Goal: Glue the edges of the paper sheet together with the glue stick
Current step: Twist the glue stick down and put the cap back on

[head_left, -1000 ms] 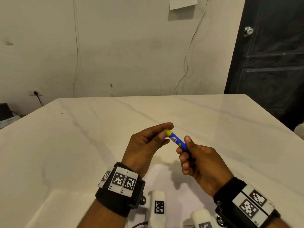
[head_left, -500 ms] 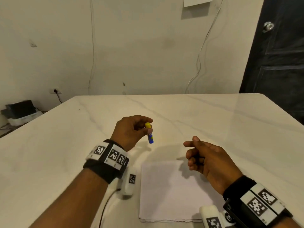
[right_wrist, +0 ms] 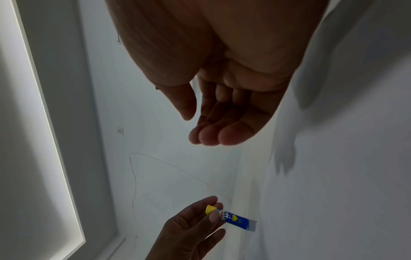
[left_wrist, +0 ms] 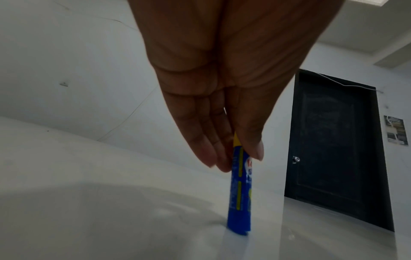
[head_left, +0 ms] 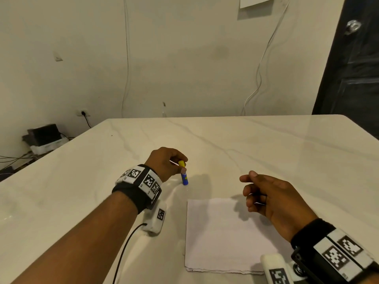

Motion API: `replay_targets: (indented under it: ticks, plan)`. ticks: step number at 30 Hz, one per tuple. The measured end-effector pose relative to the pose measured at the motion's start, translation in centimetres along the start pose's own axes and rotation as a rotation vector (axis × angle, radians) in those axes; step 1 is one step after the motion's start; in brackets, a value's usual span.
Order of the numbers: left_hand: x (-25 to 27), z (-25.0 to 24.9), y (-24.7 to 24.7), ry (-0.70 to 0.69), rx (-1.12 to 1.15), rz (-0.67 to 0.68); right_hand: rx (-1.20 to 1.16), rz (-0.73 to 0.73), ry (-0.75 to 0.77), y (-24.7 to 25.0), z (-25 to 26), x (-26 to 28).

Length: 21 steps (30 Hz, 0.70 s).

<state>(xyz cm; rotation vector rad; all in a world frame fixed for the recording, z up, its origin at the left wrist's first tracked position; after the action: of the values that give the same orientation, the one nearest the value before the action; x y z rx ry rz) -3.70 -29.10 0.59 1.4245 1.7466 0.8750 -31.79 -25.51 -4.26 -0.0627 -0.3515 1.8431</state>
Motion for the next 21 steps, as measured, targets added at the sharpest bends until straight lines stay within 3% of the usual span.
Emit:
replay_targets:
  ticks: [11,17,21]
  plan:
    - [0.5,0.1,-0.3,0.028,0.066,-0.003,0.009,-0.014,0.010,0.3,0.2,0.1]
    - [1.9,0.6,0.8,0.026,0.165,-0.032,0.072,-0.107,0.122,1.0,2.2,1.4]
    - [4.9,0.4,2.6,-0.011,0.128,-0.053,0.232,-0.166,0.186,1.4,4.7,4.0]
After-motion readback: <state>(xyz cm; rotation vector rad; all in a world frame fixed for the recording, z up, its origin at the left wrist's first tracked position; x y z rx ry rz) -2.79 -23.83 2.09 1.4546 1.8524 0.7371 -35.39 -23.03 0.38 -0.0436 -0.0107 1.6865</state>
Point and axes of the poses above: each hand's wrist, its own x-axis away from the middle knuckle, its own y-axis out of the back of the hand, z = x × y, the point moved 8 cm from there along -x, towards the middle knuckle, and after that the axes turned 1 degree about -y, right-handed, at the moved point
